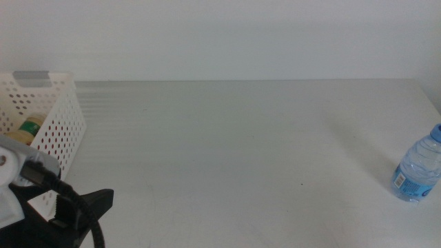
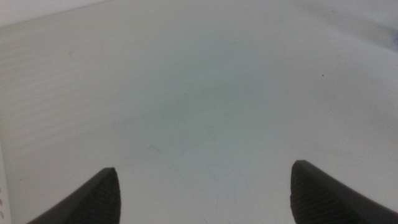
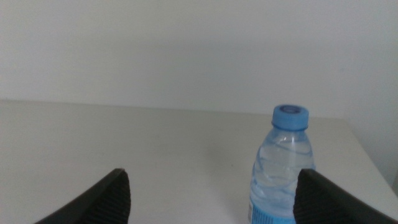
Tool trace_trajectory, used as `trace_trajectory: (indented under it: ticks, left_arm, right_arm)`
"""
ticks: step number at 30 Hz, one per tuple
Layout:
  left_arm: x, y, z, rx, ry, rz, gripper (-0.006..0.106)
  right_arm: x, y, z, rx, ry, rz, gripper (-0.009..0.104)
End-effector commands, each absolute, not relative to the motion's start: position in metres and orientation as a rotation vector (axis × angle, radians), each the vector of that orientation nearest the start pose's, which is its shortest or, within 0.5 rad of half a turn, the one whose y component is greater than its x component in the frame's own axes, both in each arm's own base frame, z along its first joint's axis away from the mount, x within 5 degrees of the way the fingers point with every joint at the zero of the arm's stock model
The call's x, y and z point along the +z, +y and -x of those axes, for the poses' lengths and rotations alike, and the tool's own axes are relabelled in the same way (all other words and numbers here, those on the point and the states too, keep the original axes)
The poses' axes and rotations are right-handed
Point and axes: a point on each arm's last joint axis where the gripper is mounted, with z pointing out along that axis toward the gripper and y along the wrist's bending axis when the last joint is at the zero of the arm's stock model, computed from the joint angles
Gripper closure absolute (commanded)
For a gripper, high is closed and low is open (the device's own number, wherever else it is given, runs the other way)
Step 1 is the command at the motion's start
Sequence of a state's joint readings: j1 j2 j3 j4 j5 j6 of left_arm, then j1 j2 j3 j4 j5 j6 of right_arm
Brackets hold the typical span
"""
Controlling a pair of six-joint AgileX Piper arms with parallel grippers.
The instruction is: Use arms to grab the bottles and put them into the dustbin to the left of the table.
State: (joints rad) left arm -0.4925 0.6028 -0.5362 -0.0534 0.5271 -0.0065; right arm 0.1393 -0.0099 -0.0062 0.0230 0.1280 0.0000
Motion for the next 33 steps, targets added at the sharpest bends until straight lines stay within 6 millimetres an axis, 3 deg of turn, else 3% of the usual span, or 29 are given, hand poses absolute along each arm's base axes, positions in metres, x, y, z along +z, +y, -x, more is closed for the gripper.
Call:
trace_trajectory:
  ticks: [1,4,13,19,25,33]
  left_arm:
    - [0.312,-0.06,-0.107,-0.388,1.956,-0.441,0.01]
    - [0.312,-0.06,-0.107,-0.388,1.956,-0.441,0.01]
    - [0.312,-0.06,-0.107,-0.384,1.955,-0.443,0.01]
    - [0.312,-0.06,-0.107,-0.384,1.955,-0.443,0.01]
    - [0.312,-0.06,-0.107,-0.384,1.955,-0.443,0.01]
    - [0.312,-0.06,-0.107,-0.384,1.955,-0.443,0.01]
  right_arm:
    - [0.218,0.007,-0.051,0.128,1.475,0.086,0.026]
    - [0.222,0.007,-0.053,0.129,1.485,0.085,0.026]
    - [0.286,0.011,-0.08,0.103,1.547,0.11,0.026]
    - [0.308,0.015,-0.107,0.08,1.597,0.133,0.026]
    - [0.287,0.017,-0.123,0.074,1.666,0.147,0.026]
    - [0.24,0.016,-0.117,0.092,1.662,0.133,0.026]
